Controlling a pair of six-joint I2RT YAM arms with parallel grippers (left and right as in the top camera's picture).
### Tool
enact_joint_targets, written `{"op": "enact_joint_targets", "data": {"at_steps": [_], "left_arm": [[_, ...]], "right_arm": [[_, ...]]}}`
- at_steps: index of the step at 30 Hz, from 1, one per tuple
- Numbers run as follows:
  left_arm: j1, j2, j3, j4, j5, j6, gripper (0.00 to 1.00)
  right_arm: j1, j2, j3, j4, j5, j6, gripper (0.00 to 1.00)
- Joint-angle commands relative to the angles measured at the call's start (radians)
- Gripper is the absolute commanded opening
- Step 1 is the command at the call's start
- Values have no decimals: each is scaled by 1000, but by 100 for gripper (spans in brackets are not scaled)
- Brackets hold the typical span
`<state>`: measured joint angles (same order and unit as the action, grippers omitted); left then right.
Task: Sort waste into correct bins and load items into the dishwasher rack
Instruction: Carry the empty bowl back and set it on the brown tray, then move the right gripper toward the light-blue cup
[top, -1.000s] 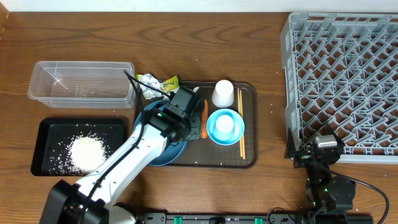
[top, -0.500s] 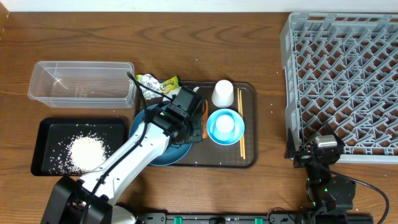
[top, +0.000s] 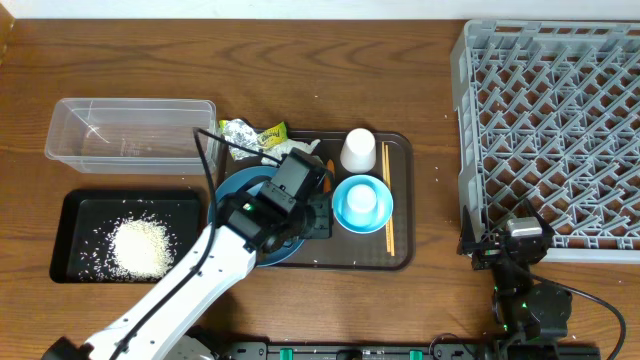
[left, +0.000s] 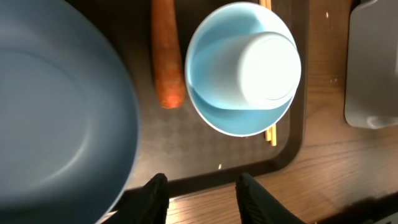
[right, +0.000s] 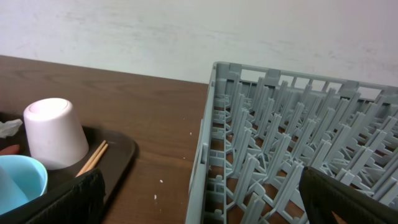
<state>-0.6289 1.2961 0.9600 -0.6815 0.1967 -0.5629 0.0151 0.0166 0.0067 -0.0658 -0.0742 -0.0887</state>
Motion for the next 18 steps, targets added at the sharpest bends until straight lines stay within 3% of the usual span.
{"op": "enact_joint_targets", "data": {"at_steps": [1,2,6,10,12,18], "left_arm": [[37,-60,13,-37,-137,47,43],[59,-76,13,-57,-186,34,45],[171,-150,13,-139,-304,15,67],[259,-219,13,-217,-306,15,76],[275,-240,13,-248,-306,15,92],[277,-251,13,-312,-306,15,97]], "right_arm": [[-8,-8,-1,-5,3,-13,99],[-8,-8,-1,-4,3,-13,99],[-8,-8,-1,-4,3,-13,99],[-8,-8,-1,-4,3,-13,99],[-8,-8,-1,-4,3,-13,99],[-8,-8,-1,-4,3,-13,99]]}}
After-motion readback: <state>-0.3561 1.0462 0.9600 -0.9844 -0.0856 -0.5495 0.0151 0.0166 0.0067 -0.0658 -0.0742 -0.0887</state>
